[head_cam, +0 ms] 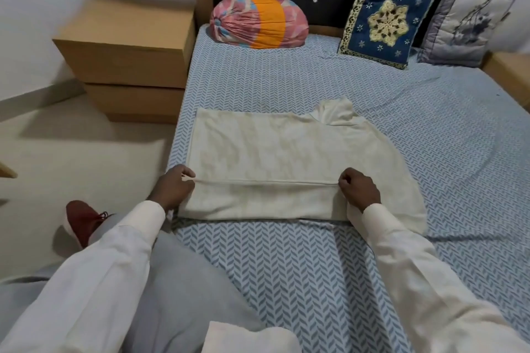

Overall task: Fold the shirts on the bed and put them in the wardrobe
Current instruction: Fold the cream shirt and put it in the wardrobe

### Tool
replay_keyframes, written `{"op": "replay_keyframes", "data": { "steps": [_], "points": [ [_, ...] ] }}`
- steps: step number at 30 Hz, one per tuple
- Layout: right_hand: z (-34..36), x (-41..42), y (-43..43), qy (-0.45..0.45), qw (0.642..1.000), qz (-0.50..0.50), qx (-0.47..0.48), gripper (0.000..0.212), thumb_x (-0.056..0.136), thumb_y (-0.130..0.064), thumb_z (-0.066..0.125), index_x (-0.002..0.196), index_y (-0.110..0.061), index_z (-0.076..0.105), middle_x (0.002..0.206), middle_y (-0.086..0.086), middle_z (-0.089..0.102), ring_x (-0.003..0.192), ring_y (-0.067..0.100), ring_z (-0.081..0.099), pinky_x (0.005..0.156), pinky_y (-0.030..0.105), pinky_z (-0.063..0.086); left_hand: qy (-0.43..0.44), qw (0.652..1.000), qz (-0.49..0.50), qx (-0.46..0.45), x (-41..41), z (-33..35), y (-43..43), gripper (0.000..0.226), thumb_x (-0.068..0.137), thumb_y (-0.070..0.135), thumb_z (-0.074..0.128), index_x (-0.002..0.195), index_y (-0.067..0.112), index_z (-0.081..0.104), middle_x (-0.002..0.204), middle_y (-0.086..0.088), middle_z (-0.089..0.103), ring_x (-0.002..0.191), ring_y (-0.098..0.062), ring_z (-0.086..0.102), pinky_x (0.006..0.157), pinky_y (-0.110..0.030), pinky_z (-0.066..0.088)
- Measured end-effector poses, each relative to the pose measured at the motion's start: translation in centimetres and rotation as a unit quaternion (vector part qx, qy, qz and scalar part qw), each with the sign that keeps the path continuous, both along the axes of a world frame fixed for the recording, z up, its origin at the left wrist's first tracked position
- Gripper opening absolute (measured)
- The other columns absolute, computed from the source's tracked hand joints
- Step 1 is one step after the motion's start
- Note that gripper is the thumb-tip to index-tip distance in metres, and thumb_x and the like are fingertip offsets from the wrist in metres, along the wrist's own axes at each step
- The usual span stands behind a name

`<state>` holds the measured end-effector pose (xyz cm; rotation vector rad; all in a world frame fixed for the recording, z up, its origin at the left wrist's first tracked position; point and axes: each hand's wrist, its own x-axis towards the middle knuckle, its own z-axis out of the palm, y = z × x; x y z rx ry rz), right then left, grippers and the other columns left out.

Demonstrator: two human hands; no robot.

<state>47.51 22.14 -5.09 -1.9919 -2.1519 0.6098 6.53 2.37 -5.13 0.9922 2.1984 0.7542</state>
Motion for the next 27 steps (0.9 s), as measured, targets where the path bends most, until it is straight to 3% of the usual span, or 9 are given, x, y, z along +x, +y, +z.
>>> {"op": "replay_keyframes", "data": {
  "steps": [5,12,16,19,22,24,27],
  "points": [
    [-0.3,-2.5,3.7,-0.021,0.999,-0.03,-0.032,0.007,0.085,-0.025,0.055,0.089,-0.024,0.06,0.1,0.01,0.064,0.092,0.033,0.058,0.075,0.034,0.042,0.014,0.997,0.058,0.054,-0.6,-0.9,2.6,0.017,0.088,0.01,0.066,0.104,0.012,0.063,0.101,-0.006,0.064,0.092,-0.021,0.055,0.077,-0.026,0.038],
    [-1.3,-3.8,5.9,-0.068,0.997,0.006,-0.041,0.011,0.089,-0.023,0.053,0.096,-0.023,0.061,0.106,0.01,0.065,0.097,0.034,0.057,0.075,0.035,0.04,0.048,0.996,0.071,0.012,-2.0,-2.2,4.1,0.023,0.086,0.02,0.073,0.103,0.016,0.058,0.104,-0.012,0.068,0.1,-0.033,0.062,0.079,-0.032,0.045],
    [-1.7,-4.0,5.8,-0.049,0.998,0.013,-0.029,0.012,0.091,-0.019,0.05,0.096,-0.023,0.06,0.104,0.01,0.066,0.087,0.029,0.051,0.073,0.034,0.038,0.049,0.994,0.09,0.023,-2.1,-2.6,4.0,0.026,0.085,0.023,0.074,0.103,0.017,0.057,0.106,-0.012,0.068,0.099,-0.033,0.062,0.078,-0.031,0.044],
    [-1.9,-3.4,5.6,0.0,0.999,0.045,-0.017,0.014,0.091,-0.019,0.054,0.103,-0.025,0.059,0.106,0.005,0.065,0.096,0.03,0.057,0.074,0.034,0.039,0.129,0.987,0.095,0.009,-1.4,-2.3,4.2,0.024,0.087,0.019,0.068,0.107,0.018,0.055,0.11,-0.012,0.065,0.1,-0.037,0.059,0.08,-0.039,0.048],
    [-0.7,-2.2,4.4,0.039,0.998,0.054,0.007,0.025,0.085,-0.032,0.067,0.107,-0.029,0.055,0.103,-0.003,0.058,0.103,0.024,0.057,0.079,0.036,0.045,0.273,0.961,0.033,0.037,0.8,-2.1,4.7,0.035,0.084,0.015,0.066,0.117,0.013,0.055,0.117,-0.018,0.054,0.107,-0.041,0.051,0.087,-0.049,0.047],
    [0.3,-0.6,2.8,-0.019,0.998,0.056,-0.002,0.037,0.077,-0.043,0.074,0.102,-0.029,0.052,0.101,-0.002,0.056,0.096,0.022,0.058,0.075,0.035,0.046,0.25,0.965,-0.047,0.065,3.9,-1.9,5.4,0.038,0.085,0.019,0.065,0.121,0.014,0.055,0.117,-0.015,0.051,0.108,-0.038,0.051,0.087,-0.048,0.049],
    [0.1,1.8,0.0,-0.182,0.971,0.111,-0.104,0.058,0.07,-0.05,0.076,0.113,-0.023,0.048,0.114,0.008,0.055,0.106,0.032,0.058,0.081,0.038,0.05,0.164,0.96,-0.223,0.035,9.3,-2.1,6.7,0.046,0.092,0.032,0.06,0.136,0.024,0.048,0.123,-0.01,0.05,0.113,-0.033,0.052,0.09,-0.042,0.05]
  ]
}}
